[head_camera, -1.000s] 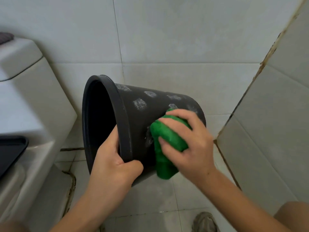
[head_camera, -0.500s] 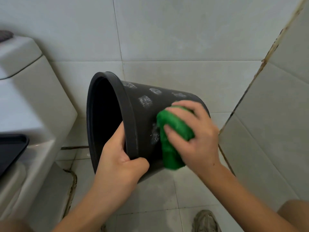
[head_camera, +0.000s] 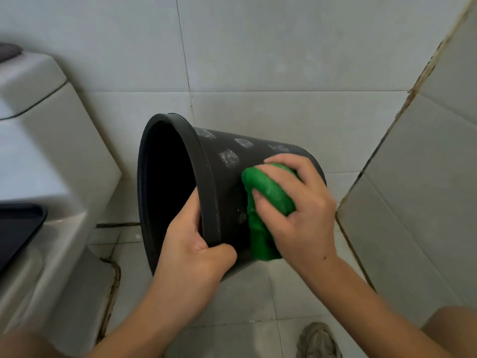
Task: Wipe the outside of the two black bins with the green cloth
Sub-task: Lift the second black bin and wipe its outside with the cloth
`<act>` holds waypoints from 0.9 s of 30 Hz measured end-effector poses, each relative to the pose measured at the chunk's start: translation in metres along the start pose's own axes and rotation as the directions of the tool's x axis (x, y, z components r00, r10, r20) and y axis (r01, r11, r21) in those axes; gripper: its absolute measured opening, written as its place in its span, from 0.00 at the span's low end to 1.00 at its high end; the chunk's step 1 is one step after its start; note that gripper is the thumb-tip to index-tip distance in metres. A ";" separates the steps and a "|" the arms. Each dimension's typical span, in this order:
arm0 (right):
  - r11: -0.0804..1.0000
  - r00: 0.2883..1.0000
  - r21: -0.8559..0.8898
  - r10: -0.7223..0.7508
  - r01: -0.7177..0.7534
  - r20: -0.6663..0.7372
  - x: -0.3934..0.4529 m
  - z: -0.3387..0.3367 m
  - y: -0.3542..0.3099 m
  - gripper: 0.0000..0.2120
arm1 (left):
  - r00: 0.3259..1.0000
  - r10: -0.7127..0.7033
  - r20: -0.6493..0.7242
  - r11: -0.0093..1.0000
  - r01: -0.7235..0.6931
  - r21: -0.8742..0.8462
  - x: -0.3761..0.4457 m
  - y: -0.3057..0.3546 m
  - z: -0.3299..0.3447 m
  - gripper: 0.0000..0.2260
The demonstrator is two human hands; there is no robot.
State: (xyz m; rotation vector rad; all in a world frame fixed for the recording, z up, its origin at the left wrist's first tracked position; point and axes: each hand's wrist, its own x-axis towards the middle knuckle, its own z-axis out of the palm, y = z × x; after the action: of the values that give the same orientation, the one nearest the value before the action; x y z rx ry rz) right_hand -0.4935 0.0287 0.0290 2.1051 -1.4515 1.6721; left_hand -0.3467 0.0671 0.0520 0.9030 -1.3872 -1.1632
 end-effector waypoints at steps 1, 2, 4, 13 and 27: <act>0.998 0.998 -0.008 -0.058 0.058 0.013 -0.007 0.001 -0.003 0.12 | 1.000 0.000 -0.003 1.000 0.000 -0.020 0.000 0.000 -0.001 0.31; 0.991 0.991 -0.014 -0.129 0.130 0.030 -0.016 0.002 -0.006 0.12 | 1.000 -0.001 -0.008 0.999 0.001 -0.035 0.000 -0.001 -0.002 0.31; 0.966 0.962 -0.005 -0.259 0.260 0.082 -0.027 0.003 -0.006 0.12 | 1.000 -0.002 -0.005 0.999 0.002 -0.049 0.001 -0.002 -0.004 0.31; 0.985 0.985 -0.019 -0.171 0.171 -0.004 -0.018 0.006 -0.001 0.13 | 0.999 0.044 0.027 0.999 -0.043 -0.012 0.002 0.006 -0.005 0.28; 0.944 0.944 -0.009 -0.329 0.330 0.021 -0.023 0.008 -0.014 0.10 | 1.000 0.006 -0.028 1.000 -0.007 -0.028 0.004 0.004 -0.008 0.29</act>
State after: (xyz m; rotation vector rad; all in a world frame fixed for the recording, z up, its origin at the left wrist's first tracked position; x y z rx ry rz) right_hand -0.4770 0.0456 0.0141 2.2120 -1.0345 1.5140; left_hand -0.3392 0.0634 0.0564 0.8915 -1.3468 -1.1584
